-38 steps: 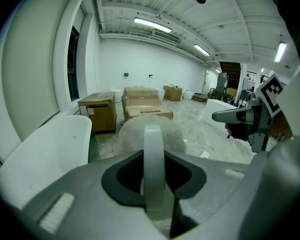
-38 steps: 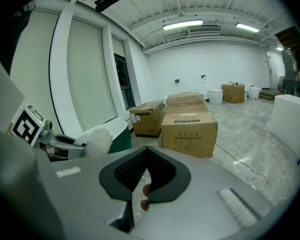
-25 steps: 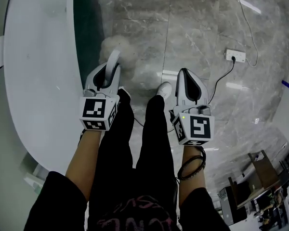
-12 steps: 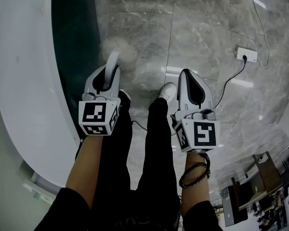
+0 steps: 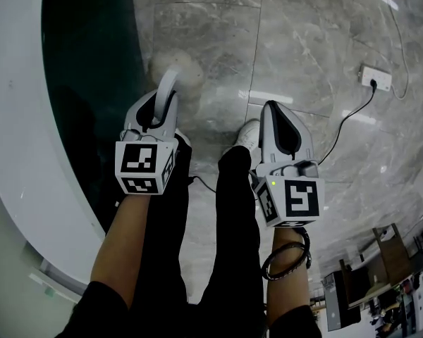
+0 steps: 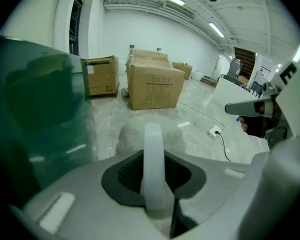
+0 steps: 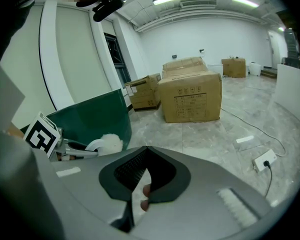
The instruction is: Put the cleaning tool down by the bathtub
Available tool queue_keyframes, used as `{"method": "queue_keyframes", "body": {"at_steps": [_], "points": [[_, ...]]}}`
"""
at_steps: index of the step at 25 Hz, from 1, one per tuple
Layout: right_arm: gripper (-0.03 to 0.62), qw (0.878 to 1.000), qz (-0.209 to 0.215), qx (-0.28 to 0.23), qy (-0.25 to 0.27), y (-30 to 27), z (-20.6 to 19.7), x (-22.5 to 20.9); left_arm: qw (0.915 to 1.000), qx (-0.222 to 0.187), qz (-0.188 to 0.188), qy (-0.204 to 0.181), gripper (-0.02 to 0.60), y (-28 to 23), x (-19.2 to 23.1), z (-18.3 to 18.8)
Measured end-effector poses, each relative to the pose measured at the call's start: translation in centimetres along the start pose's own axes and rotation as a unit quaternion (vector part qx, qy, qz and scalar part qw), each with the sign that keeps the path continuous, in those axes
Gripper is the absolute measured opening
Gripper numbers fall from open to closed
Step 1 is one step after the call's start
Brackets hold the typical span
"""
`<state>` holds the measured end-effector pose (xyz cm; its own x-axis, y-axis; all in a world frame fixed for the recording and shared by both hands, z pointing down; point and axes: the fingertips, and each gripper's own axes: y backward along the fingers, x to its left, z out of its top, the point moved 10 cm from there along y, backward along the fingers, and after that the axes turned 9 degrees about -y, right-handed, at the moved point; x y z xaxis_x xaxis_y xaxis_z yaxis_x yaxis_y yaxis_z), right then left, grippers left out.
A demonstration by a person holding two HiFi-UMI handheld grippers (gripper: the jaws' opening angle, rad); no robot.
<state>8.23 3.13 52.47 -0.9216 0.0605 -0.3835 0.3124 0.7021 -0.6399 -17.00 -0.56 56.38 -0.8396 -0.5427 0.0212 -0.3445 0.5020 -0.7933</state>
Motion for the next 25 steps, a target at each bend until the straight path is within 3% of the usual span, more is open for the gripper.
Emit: {"method": "queue_keyframes", "body": {"at_steps": [25], "points": [[0.025, 0.998, 0.008, 0.063, -0.006, -12.3, -10.9, -5.6, 0.9988, 0.037, -0.008, 0.031, 0.089, -12.5, 0.4, -10.5]]}}
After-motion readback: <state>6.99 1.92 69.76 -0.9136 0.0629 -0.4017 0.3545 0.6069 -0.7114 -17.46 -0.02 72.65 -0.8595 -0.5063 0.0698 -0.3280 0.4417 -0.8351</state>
